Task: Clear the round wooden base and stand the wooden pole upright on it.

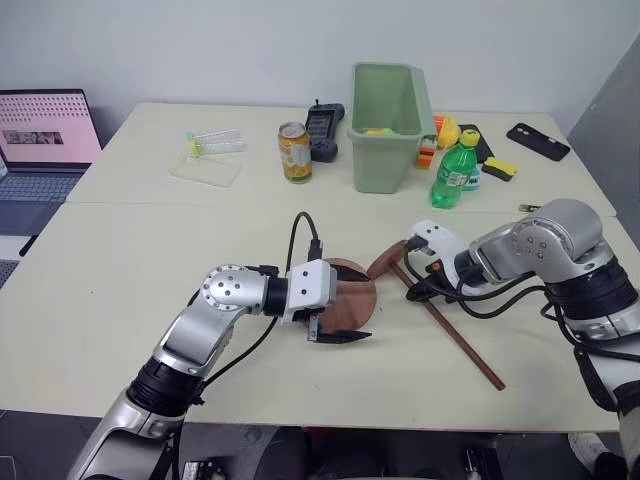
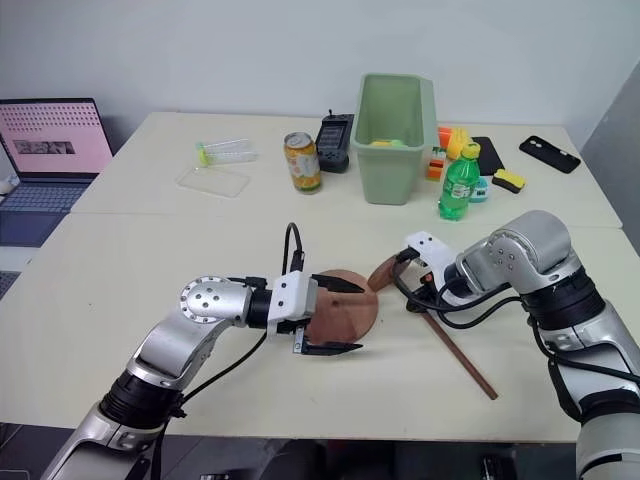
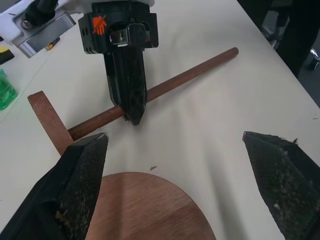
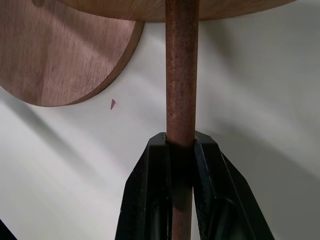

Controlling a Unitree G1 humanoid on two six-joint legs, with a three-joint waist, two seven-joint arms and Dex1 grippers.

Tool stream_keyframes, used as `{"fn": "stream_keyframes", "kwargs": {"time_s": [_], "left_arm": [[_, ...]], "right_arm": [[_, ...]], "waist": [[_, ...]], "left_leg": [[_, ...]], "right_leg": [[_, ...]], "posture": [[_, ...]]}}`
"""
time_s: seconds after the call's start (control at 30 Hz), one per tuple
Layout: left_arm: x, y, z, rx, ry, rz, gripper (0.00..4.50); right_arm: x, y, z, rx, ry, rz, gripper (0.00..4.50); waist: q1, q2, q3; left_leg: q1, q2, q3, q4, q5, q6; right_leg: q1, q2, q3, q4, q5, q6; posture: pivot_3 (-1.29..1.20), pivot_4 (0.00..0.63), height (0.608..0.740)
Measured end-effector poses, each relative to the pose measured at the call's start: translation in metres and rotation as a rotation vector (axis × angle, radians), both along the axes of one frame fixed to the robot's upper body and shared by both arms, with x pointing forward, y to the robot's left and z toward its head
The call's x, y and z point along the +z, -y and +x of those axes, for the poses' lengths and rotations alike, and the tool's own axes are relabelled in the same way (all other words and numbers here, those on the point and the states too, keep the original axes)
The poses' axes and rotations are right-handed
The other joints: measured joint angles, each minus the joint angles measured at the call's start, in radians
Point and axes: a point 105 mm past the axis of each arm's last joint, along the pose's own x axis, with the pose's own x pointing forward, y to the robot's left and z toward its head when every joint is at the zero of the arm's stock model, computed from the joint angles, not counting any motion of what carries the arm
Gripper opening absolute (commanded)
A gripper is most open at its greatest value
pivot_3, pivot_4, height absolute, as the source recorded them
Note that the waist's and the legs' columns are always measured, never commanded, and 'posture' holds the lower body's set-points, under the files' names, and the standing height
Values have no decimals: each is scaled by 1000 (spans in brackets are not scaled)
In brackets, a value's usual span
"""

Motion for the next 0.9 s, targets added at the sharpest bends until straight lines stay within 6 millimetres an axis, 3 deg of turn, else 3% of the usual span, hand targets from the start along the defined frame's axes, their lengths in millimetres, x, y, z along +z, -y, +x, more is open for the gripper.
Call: {"fn": "stream_keyframes", "kwargs": {"time_s": [0.07,0.1,0.2,0.27,0.33,0.57,0.73,0.9], "left_arm": [[10,-5,6,30,15,-30,4500],[19,-14,12,66,27,-46,4500],[25,-40,22,159,29,-23,4500],[27,-58,27,218,41,6,4500],[29,-77,32,281,58,48,4500],[19,-109,27,354,31,145,4500],[21,-102,16,313,24,157,4500],[23,-103,12,299,24,188,4500]], "right_arm": [[14,1,6,-18,47,22,217],[36,0,11,-16,142,66,217],[73,-4,13,8,316,130,217],[99,-14,12,41,480,244,217],[121,-39,1,125,650,403,217],[163,-65,-19,175,1009,672,217],[165,-81,-35,172,1117,837,217],[134,-95,-42,179,1120,867,216]], "waist": [[0,0,0],[0,0,0],[-2,0,0],[-3,0,0],[-5,0,0],[-3,0,0],[-3,0,0],[-8,1,0]], "left_leg": [[-1,0,0,0,0,0],[-5,0,0,1,0,0],[-8,1,1,1,0,0],[-9,3,1,0,0,0],[-9,3,2,0,0,0],[-9,2,2,0,0,-1],[-9,2,2,0,1,-1],[-8,2,2,0,1,-1]], "right_leg": [[-2,0,0,1,0,0],[-6,0,0,2,0,0],[-11,0,1,3,0,0],[-13,0,0,3,0,0],[-14,0,1,5,0,0],[-14,0,1,5,0,0],[-14,0,1,6,0,0],[-14,1,2,7,0,0]], "posture": [[0,150,740],[0,150,740],[0,150,740],[0,150,740],[0,150,740],[0,150,740],[0,150,740],[0,150,740]]}}
